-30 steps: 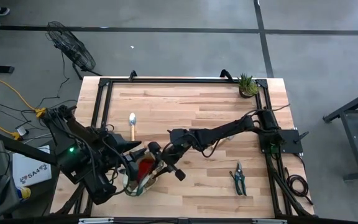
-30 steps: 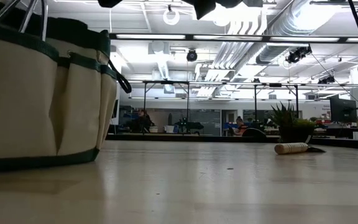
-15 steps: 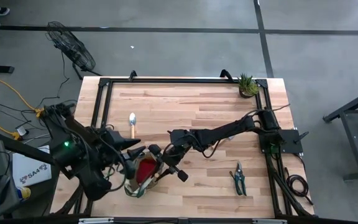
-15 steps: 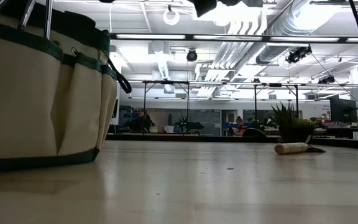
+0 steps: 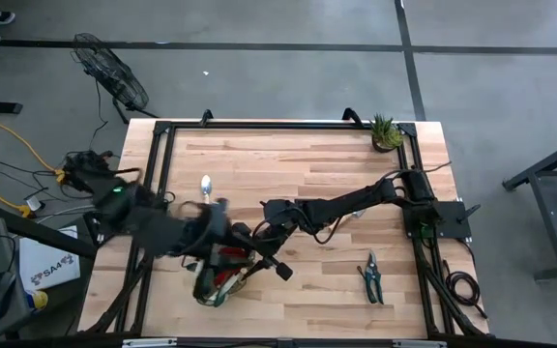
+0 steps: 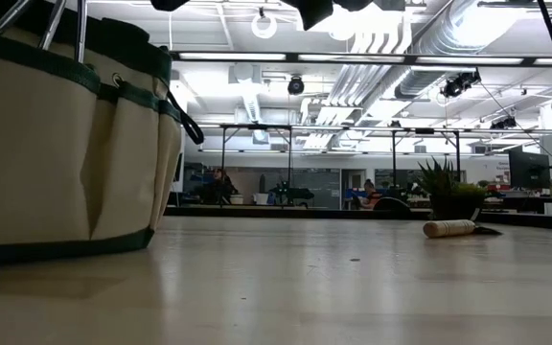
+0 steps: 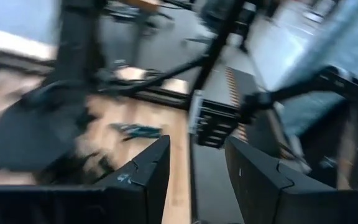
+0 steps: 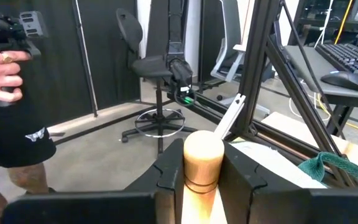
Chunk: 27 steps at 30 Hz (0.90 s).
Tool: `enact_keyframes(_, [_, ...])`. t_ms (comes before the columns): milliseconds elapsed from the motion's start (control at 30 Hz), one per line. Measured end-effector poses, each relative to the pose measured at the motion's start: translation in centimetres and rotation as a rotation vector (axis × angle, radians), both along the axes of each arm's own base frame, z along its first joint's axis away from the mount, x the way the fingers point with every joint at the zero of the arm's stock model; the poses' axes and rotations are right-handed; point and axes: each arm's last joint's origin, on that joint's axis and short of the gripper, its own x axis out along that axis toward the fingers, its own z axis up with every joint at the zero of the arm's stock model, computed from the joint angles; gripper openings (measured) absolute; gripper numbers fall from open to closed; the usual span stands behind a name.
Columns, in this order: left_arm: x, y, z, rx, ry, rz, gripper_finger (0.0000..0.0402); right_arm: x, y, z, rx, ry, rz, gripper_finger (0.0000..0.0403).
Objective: Pick & Place Garden tools in Gardening bag
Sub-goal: Put the hand rake into the gardening bag
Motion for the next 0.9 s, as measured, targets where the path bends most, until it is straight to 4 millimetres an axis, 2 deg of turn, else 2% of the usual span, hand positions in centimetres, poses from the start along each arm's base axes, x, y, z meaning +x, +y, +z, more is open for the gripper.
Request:
enact_keyframes(167, [2.5, 0.6, 0.0, 0.049, -0.079, -0.158, 0.0152, -0.1, 0.1, 0.0, 0.005, 0.002, 0.034, 0.0058])
enact_keyframes(333, [3.4, 0.8, -0.7, 0.072, -0.043, -0.156, 0.0152, -0.1, 0.1, 0.0, 0.008, 0.002, 0.057, 0.0058])
enact_keyframes(467, [3.4, 0.9, -1.1, 0.079, -0.022, -0.117, 0.0152, -0.2, 0.1, 0.1, 0.012, -0.001, 0.077, 0.0058])
enact_keyframes(667, [3.6, 0.8, -3.8, 0.064, 0.057, -0.083, 0.0152, -0.2, 0.1, -0.3, -0.009, 0.014, 0.071, 0.0058])
enact_keyframes(733, [3.0, 1.1, -4.2, 0.03, 0.023, -0.077, 0.0152, -0.2, 0.1, -0.4, -0.03, 0.017, 0.054, 0.0058])
enact_keyframes(900, [1.8, 1.6, -5.8, -0.018, -0.195, -0.143, 0.0152, -0.1, 0.0, -0.5, -0.043, 0.01, 0.036, 0.0058])
